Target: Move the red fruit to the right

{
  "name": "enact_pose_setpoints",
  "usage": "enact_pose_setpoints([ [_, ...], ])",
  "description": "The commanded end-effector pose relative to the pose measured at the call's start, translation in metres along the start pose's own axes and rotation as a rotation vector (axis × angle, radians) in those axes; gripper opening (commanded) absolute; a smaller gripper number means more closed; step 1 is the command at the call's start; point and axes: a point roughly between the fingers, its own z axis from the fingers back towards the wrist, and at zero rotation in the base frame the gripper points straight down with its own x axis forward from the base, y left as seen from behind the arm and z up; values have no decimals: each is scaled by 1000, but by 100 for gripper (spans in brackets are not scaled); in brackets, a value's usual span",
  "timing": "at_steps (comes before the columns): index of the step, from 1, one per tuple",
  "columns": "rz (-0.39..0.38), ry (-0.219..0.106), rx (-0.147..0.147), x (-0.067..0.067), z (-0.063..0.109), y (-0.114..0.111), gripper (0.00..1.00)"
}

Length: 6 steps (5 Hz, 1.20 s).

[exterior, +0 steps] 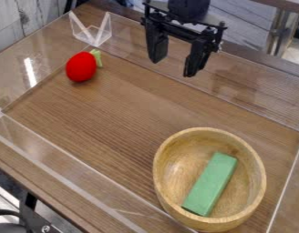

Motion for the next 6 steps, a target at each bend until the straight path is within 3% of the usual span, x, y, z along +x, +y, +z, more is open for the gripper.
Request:
enact_pose_setpoints([
  [1, 4, 29, -3, 3, -8, 3, 100],
  [2, 45, 10, -9, 5, -6, 33, 100],
  [4, 139, -52, -7, -2, 0, 118, 100],
  [5, 147, -55, 0, -11, -5, 166, 100],
  [6, 124, -69, -13, -19, -13, 202, 100],
])
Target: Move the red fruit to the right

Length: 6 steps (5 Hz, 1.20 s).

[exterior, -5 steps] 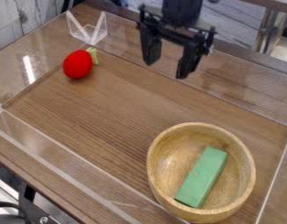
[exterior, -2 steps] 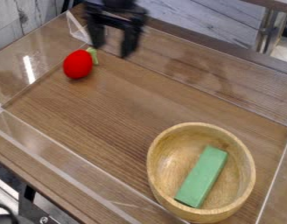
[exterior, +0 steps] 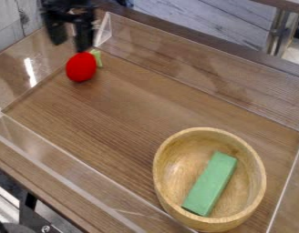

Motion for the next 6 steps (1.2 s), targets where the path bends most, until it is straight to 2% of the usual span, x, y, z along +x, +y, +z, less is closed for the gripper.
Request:
enact_pose_setpoints([
  [1, 24, -69, 14, 13, 6, 5, 100],
  [2, 50, -81, 5, 19, -4, 4, 100],
  [4, 153, -99, -9, 35, -7, 6, 100],
  [6, 160, -101, -16, 50, -10, 3, 100],
])
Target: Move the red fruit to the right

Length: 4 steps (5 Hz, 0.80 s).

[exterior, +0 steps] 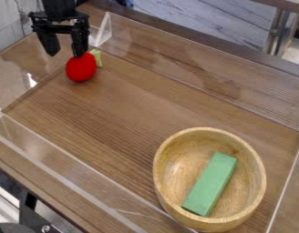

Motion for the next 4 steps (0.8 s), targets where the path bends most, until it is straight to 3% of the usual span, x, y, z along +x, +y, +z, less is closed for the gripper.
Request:
enact_pose_setpoints([
  [1, 11, -61, 17, 12, 12, -14, 100],
  [2, 22, -58, 17, 14, 3, -29, 100],
  [4, 17, -44, 19, 32, 0, -20, 100],
])
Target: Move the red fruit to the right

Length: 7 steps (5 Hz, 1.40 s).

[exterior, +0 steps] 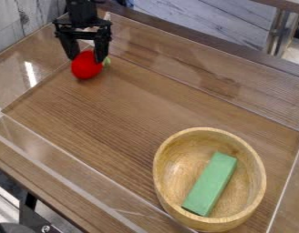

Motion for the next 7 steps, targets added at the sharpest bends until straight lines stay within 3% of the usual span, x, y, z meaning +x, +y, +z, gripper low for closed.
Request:
enact_pose_setpoints([
  [1, 21, -65, 10, 7, 24, -2, 100],
  [4, 90, -69, 2, 0, 30, -14, 100],
  [5, 118, -68, 2, 12, 30, -4, 0],
  [7, 164, -82, -65, 16, 55, -74, 0],
])
